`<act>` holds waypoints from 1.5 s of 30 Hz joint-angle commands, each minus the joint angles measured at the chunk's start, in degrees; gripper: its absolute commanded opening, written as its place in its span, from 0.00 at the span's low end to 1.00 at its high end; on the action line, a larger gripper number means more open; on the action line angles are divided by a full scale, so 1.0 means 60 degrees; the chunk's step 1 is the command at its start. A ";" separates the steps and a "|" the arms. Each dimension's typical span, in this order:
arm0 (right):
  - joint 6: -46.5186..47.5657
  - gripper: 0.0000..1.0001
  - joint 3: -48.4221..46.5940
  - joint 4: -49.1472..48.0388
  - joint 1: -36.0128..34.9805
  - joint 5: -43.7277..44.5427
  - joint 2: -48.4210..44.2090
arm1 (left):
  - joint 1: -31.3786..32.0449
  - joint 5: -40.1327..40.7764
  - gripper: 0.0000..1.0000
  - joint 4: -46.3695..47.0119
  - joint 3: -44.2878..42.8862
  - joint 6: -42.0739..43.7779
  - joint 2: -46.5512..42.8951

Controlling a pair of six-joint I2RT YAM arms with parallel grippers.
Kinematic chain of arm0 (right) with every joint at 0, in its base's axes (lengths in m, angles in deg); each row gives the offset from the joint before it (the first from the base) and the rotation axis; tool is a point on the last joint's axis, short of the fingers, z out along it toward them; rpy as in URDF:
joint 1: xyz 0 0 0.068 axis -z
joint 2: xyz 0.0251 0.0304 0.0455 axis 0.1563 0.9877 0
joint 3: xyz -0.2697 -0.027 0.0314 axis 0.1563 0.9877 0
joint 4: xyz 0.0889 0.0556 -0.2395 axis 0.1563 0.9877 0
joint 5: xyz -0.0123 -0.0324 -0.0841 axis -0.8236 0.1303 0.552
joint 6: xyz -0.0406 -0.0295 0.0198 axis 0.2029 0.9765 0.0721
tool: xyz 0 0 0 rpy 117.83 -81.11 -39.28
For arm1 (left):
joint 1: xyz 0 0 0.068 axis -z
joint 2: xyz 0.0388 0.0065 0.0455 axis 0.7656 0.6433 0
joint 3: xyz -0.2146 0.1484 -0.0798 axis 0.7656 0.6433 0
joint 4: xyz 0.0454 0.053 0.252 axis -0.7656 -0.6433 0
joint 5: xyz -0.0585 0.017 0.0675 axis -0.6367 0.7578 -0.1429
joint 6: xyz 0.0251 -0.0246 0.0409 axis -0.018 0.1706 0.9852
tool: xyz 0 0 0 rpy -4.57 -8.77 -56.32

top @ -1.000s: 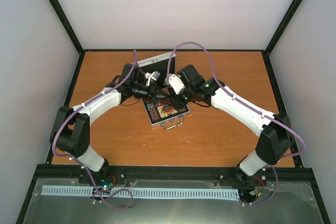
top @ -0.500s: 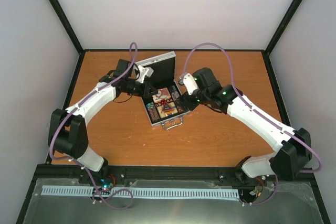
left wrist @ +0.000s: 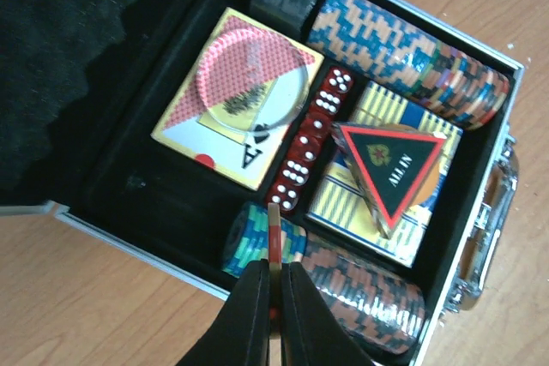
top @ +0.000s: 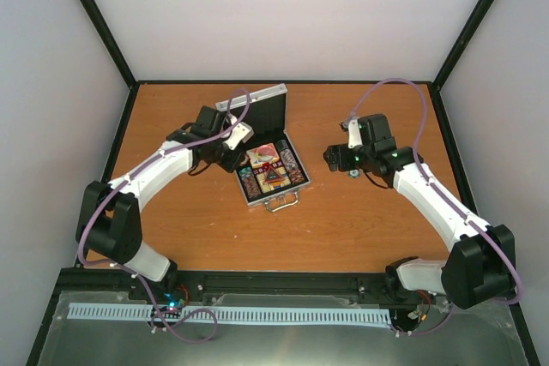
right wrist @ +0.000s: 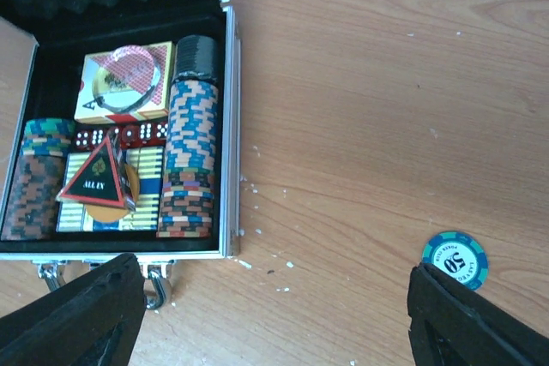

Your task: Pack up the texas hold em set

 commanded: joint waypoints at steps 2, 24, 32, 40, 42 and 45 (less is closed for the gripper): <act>-0.0719 0.83 0.0177 -0.0696 0.0180 -0.0188 -0.0233 | 0.0146 0.0231 0.01 0.1105 -0.0321 0.0298 -0.0045; -0.1353 0.84 0.0577 -0.0831 0.0328 -0.0055 -0.0779 | 0.0743 0.0298 0.01 0.2713 -0.2477 0.3061 0.2962; -0.1424 0.84 0.0632 -0.0804 0.0377 -0.0138 -0.0838 | 0.1033 0.0426 0.01 0.2400 -0.3324 0.4149 0.4060; -0.1506 0.84 0.0849 -0.0687 0.0444 -0.0205 -0.0996 | 0.1180 0.1112 0.01 0.3042 -0.3290 0.4382 0.4582; -0.1536 0.84 0.0903 -0.0662 0.0454 -0.0257 -0.1001 | 0.1265 0.1469 0.01 0.3309 -0.3169 0.4504 0.4630; -0.1558 0.84 0.0946 -0.0668 0.0471 -0.0346 -0.0960 | 0.1309 0.1627 0.01 0.3491 -0.3124 0.4533 0.4740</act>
